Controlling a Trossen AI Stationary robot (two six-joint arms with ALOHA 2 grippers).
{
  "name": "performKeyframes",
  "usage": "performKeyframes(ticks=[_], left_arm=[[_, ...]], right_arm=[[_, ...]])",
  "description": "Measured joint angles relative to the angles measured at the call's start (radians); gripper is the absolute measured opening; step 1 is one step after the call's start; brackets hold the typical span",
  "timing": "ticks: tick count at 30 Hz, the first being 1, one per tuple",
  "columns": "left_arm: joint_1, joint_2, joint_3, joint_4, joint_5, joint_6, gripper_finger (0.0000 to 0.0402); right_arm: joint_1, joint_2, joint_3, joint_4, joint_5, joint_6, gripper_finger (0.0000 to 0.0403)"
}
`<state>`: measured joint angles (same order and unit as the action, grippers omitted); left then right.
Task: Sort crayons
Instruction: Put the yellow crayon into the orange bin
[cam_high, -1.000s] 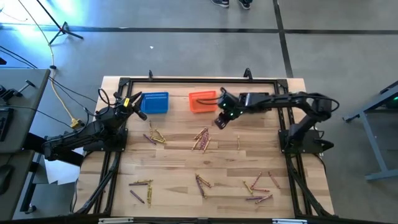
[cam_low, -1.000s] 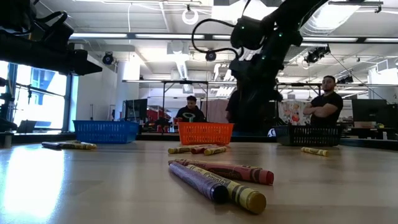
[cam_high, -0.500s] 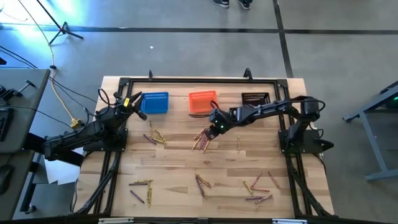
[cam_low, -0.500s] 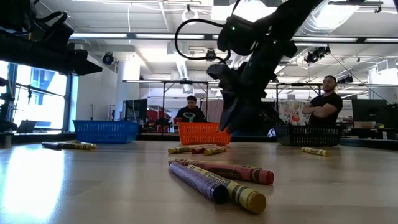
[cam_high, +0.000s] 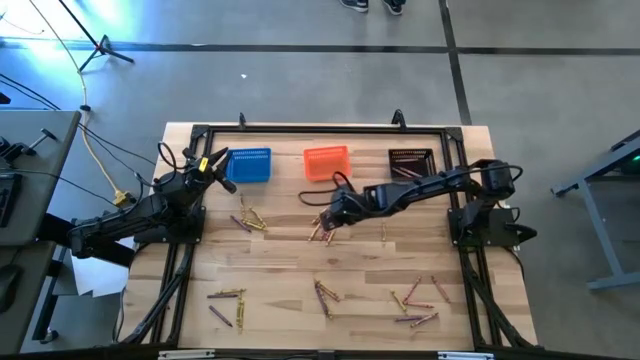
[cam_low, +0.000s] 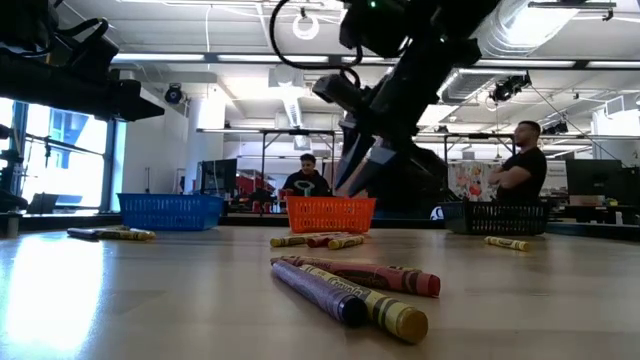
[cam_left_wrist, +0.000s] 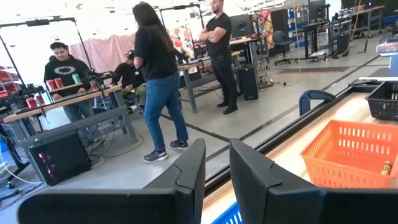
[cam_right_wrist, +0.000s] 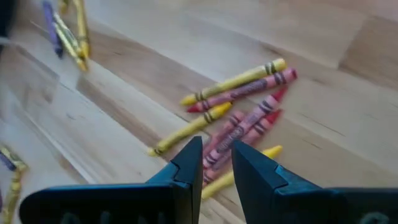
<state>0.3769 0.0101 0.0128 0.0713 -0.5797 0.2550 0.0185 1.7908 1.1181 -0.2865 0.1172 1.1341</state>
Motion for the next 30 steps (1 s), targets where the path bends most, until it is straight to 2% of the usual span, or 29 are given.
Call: performKeyframes(ticks=[5, 9, 15, 20, 24, 30], left_arm=[[0.000, 0.000, 0.000, 0.000, 0.000, 0.000, 0.0060], [0.000, 0.000, 0.000, 0.000, 0.000, 0.000, 0.0060], [0.000, 0.000, 0.000, 0.000, 0.000, 0.001, 0.0060], [0.000, 0.000, 0.000, 0.000, 0.000, 0.000, 0.0060], [0.000, 0.000, 0.000, 0.000, 0.000, 0.000, 0.0060], [0.000, 0.000, 0.000, 0.000, 0.000, 0.000, 0.0060]], right_arm=[[0.003, 0.004, 0.066, -0.181, 0.038, 0.092, 0.0071], [0.006, 0.055, 0.158, -0.317, 0.035, 0.123, 0.0071], [0.011, 0.194, 0.339, -0.401, -0.048, 0.117, 0.0071], [0.010, 0.268, 0.456, -0.490, -0.067, 0.128, 0.0071], [0.016, 0.297, 0.503, -0.597, -0.075, 0.179, 0.0071], [0.031, 0.298, 0.504, -0.635, -0.085, 0.261, 0.0071]])
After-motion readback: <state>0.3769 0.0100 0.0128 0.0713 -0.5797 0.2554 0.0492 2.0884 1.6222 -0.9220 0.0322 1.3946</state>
